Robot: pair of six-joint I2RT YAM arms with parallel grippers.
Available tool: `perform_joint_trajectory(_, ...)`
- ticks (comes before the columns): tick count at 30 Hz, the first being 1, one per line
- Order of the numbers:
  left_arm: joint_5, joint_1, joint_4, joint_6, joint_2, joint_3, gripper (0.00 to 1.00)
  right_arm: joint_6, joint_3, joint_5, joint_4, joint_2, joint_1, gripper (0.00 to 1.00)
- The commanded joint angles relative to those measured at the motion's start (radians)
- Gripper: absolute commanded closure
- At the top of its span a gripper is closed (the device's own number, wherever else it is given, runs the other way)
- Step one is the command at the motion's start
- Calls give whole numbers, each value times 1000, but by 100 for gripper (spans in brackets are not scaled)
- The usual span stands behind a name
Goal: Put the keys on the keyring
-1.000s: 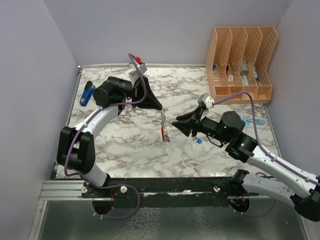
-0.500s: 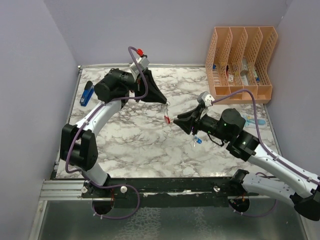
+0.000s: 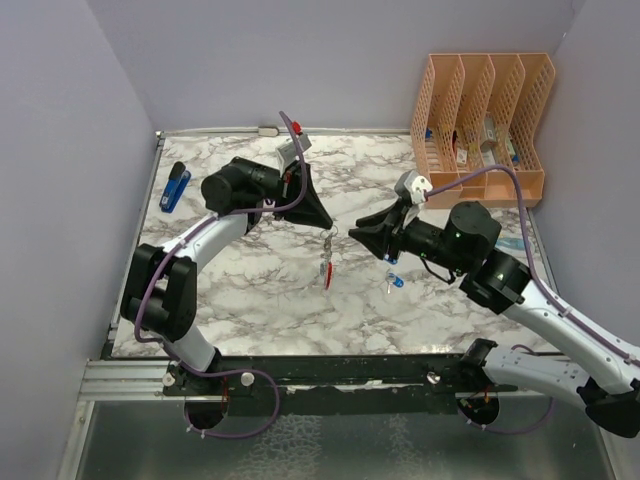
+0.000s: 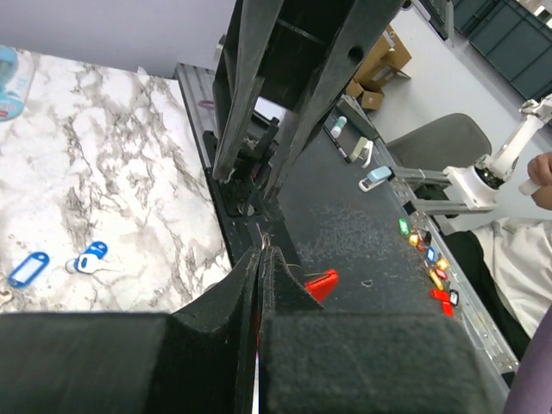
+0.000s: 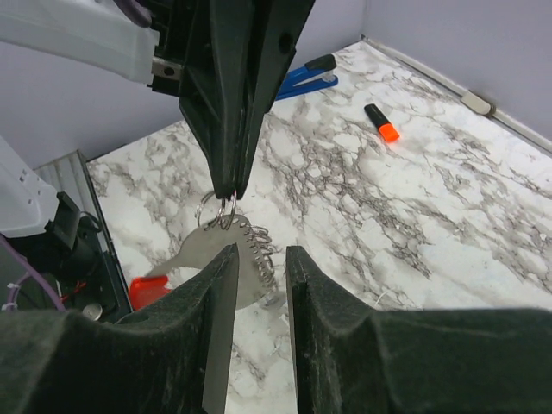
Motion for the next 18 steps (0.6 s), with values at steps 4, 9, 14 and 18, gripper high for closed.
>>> perform_joint_trajectory(4,117,-8,241,37,-20,-70,100,7,33,-73,-55,61,7,72)
perform_joint_trajectory(9,117,-8,239,95,-53,-139,100,36,24,-126,-59,80,7,73)
perform_joint_trajectory(14,117,-9,242,118,-56,-175,100,67,15,-144,-53,91,7,73)
perform_joint_trajectory(18,117,-9,242,131,-54,-190,100,83,21,-170,-51,112,7,73)
